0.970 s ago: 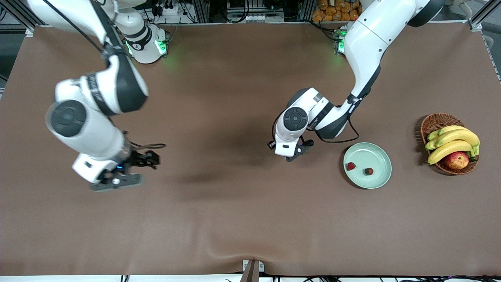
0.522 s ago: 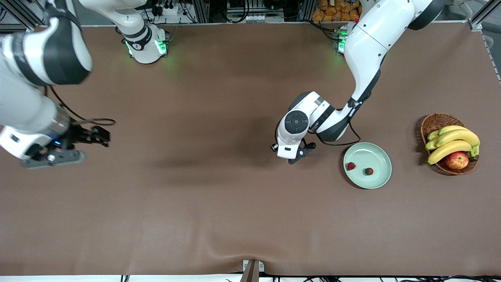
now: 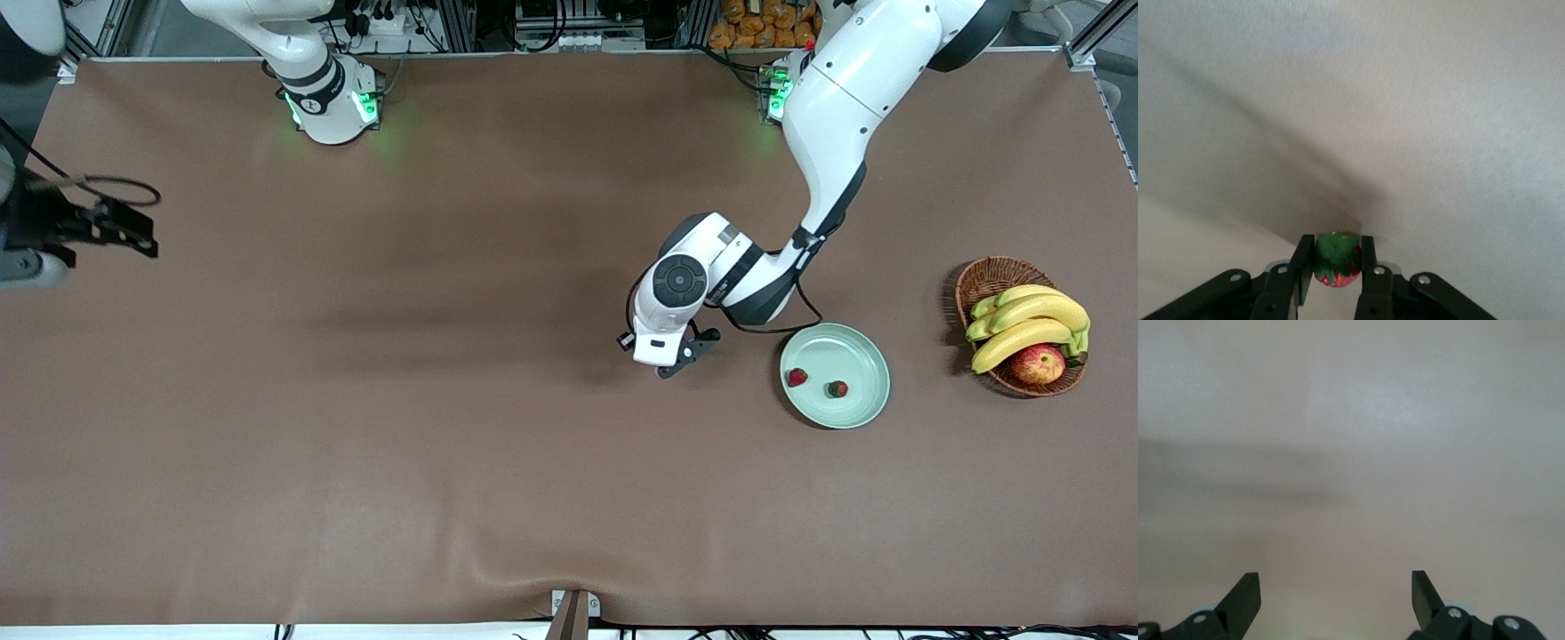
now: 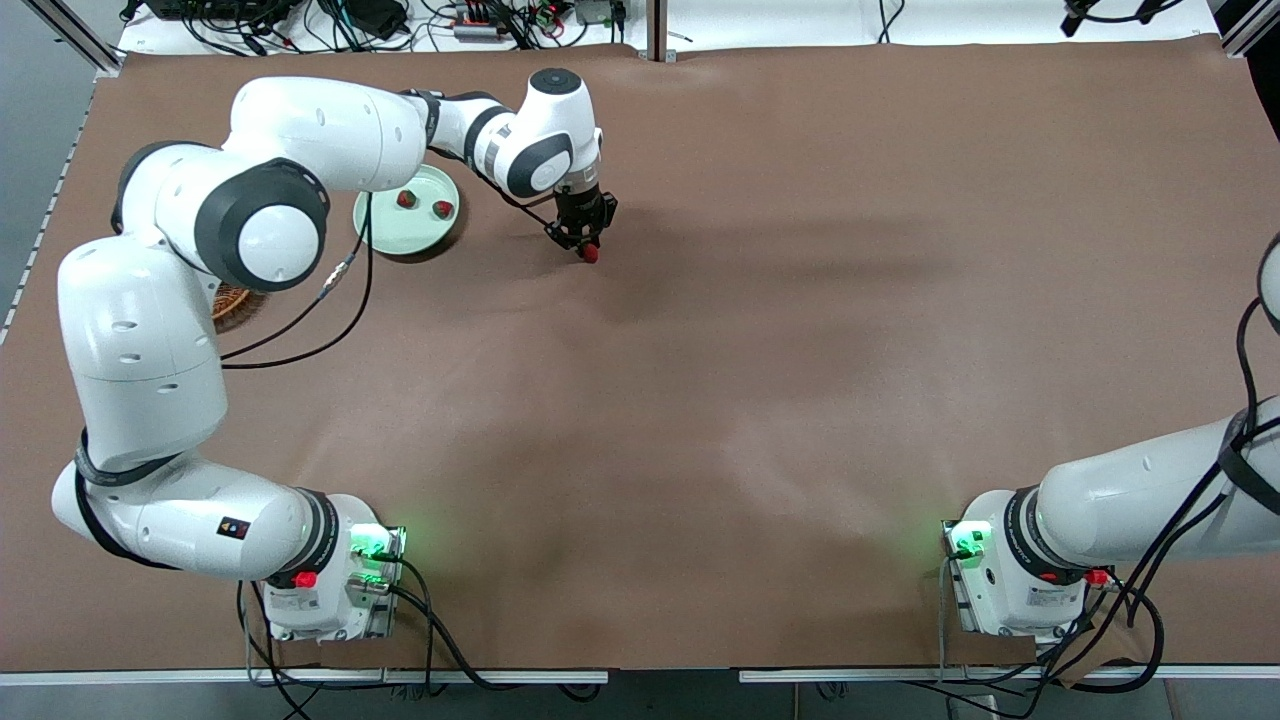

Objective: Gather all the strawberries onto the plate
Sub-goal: 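Grasp the strawberry with the left gripper while the right gripper withdraws, then lower the strawberry onto the plate with the left gripper and release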

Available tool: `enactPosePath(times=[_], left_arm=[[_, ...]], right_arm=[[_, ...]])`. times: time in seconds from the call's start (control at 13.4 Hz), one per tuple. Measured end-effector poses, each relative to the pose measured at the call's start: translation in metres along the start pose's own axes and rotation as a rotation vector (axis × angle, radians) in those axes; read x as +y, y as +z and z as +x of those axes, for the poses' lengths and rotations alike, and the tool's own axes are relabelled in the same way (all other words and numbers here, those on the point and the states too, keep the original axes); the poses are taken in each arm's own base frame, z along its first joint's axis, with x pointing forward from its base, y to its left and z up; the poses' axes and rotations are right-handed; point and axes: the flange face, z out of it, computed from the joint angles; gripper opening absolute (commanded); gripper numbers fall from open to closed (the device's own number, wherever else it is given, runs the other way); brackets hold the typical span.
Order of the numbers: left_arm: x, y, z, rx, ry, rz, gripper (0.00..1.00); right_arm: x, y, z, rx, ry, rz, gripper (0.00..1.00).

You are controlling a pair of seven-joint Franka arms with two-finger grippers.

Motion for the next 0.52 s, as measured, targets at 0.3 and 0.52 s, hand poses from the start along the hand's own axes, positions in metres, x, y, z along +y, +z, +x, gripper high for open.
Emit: enactPosePath(times=[0.3,0.52], left_arm=[[-0.022,-0.057,0.077,0.052,-0.057,-0.047,0.00],[-0.077,-0.101,0.151,0.064,0.012,0.012,0.00]], right_arm=[[0.022,-0.013,-0.015,0.022,0.081,0.044,1.00],[0.025,-0.012,-0.017,0.011,0.159,0.055,1.00]])
